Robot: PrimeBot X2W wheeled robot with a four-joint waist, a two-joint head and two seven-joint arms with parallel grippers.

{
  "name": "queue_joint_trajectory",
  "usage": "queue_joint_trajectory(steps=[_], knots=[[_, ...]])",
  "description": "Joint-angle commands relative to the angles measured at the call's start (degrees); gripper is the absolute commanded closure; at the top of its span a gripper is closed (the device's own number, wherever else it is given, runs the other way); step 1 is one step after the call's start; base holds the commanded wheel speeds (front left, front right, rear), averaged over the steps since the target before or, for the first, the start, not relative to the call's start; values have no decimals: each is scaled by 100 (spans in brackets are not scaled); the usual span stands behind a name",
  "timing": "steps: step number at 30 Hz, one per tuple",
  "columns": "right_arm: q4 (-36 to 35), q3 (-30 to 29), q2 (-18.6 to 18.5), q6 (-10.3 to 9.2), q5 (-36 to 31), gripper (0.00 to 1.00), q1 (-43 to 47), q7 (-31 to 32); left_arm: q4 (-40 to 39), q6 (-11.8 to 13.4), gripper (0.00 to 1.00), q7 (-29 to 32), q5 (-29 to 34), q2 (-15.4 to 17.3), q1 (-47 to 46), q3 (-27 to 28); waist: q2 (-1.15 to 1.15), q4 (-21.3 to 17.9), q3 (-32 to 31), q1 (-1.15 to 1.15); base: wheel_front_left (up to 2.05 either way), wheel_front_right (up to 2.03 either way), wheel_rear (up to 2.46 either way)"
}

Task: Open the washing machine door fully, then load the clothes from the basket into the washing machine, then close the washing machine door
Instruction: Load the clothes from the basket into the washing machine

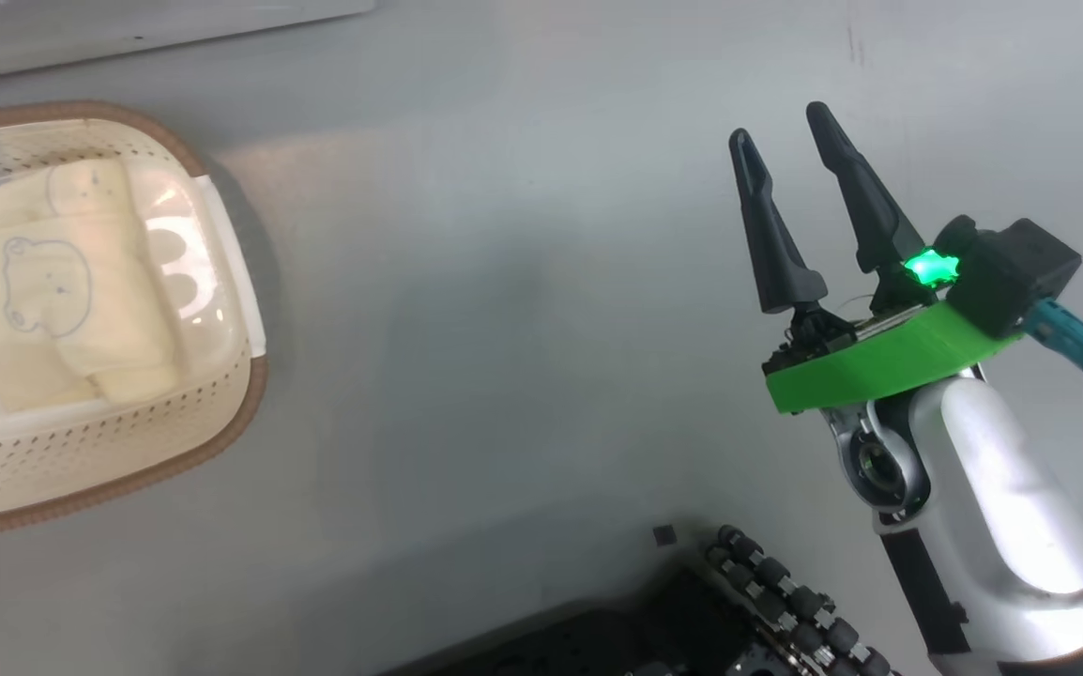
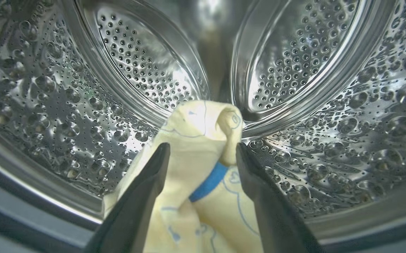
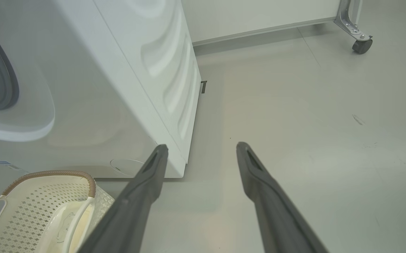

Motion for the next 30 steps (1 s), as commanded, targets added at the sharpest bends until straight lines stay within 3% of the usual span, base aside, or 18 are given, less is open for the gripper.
queue_joint_trajectory(steps=[1, 10, 19, 30], knots=[[-125, 46, -46, 24, -31, 0, 231, -38, -225, 40, 0, -48, 0, 255, 69, 157, 0, 126, -134, 1, 0, 0, 0], [-105, -216, -46, 24, -321, 0, 399, -38, -1384, 391, 0, -686, -221, -232, 1876, 155, 0, 444, -646, 1, 0, 0, 0], [-26, -468, -46, 24, -630, 0, 620, -38, -2267, 811, 0, -1204, -46, -755, 3519, -225, 0, 716, -1294, 1, 0, 0, 0], [99, -776, -47, 24, -1056, 0, 1035, -25, -2414, 916, 0, -1447, 10, -1444, 5002, -603, 0, 1055, -2281, 1, 0, 0, 0]])
